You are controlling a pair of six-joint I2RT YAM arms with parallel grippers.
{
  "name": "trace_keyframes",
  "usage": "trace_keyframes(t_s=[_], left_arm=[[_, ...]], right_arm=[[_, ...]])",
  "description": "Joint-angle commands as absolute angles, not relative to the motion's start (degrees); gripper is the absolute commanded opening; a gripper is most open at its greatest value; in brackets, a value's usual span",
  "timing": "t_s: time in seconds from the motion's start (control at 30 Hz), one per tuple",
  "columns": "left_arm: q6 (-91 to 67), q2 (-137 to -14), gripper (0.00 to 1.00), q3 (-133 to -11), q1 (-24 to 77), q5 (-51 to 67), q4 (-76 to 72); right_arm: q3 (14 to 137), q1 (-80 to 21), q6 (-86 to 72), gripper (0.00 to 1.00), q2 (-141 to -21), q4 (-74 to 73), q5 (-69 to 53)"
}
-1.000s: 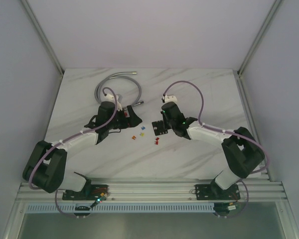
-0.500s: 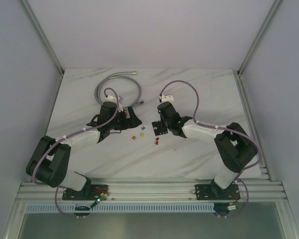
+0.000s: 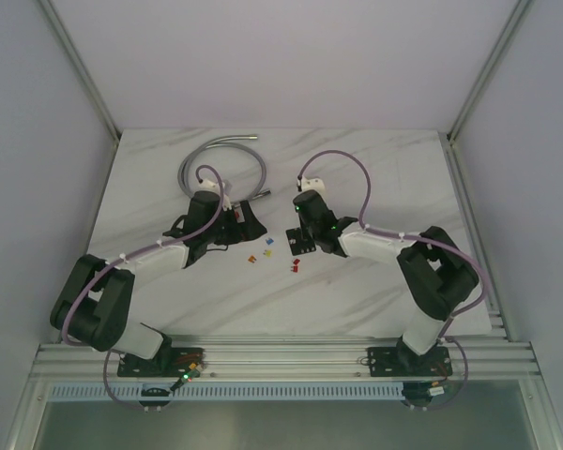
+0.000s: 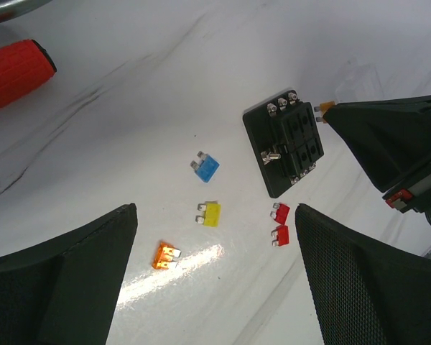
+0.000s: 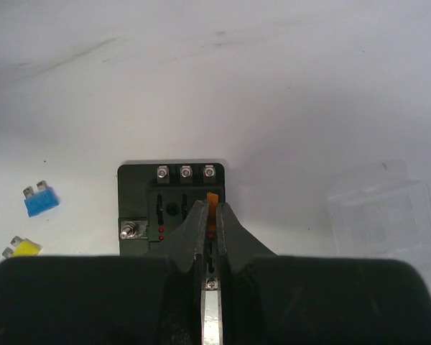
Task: Snap on the fuse box
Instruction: Install the fuse at the fuse box base.
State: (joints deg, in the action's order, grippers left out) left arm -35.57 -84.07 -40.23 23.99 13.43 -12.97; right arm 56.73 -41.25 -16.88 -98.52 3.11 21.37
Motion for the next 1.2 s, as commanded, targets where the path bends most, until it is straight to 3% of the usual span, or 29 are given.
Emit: trace_keyframes(t_s=[0.0,1.17], left_arm=[[-35.95,-84.67,1.0,-42.0,23.65,13.45,-12.26],[-36.21,-84.86,1.0,-41.85,23.67,14.39,-12.3]], right_arm=[[58.97,-41.57,-17.27,0.0,-99.99,3.79,23.71],[58.73,-42.1,-16.9,0.0,-99.44,1.85,23.73]])
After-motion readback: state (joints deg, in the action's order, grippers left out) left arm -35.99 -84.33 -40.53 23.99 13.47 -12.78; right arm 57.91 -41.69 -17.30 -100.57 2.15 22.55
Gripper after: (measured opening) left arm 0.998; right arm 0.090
